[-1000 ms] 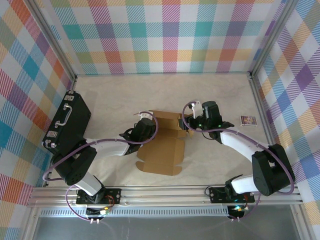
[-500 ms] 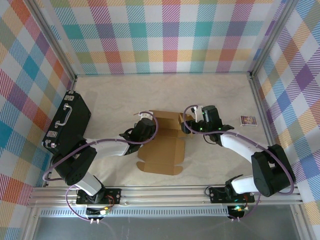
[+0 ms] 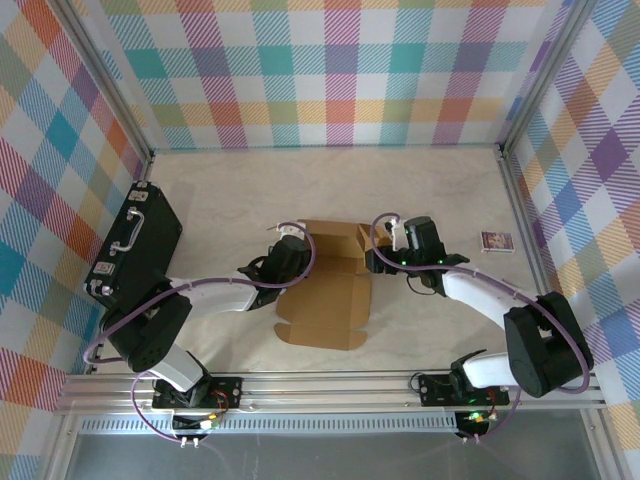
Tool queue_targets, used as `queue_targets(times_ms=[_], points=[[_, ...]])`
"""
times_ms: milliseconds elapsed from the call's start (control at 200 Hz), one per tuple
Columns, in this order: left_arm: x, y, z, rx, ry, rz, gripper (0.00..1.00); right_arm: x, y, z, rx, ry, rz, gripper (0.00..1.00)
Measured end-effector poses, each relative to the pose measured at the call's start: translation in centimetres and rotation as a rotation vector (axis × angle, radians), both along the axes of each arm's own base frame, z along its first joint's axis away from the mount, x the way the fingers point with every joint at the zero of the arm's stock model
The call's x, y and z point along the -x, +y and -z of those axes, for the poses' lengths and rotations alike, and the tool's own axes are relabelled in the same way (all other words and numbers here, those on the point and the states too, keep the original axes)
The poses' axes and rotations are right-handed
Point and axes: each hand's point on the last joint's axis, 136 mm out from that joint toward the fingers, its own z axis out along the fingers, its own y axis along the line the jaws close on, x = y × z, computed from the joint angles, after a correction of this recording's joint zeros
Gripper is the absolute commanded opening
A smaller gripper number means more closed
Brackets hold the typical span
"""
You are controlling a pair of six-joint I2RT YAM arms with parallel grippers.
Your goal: Fold the paper box
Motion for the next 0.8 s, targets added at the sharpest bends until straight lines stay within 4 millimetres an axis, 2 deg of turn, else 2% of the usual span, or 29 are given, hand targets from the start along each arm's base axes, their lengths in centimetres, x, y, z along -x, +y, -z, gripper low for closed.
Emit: queue_targets(times_ms=[90,210,295,540,800], points=[[0.0,0.0,-0.1,0.001,-0.001,0.000,0.00,0.2,0.1,0.3,-0.003,0.017,-0.003,0.38],[0.1,0.1,0.1,-0.005,0.004,-0.001,0.00,0.3,0.1,0.7,-0.006,0.036,0.002,0.26],[0.2,0.3,0.3,-0.017,0.011,-0.007,0.00,0.3,0.1,0.8,-0.013,0.037,-0.002,0.22],[0.1,0.7,0.4,-0.030,0.009,-0.022,0.00,1.1,1.0,0.3,-0.073,0.069,-0.040,0.22],[0.0,0.4,-0.1,-0.014,-0.003,-0.027,0.00,2.1,2.1,-2.0,-0.178,0.080,-0.069,0.28]])
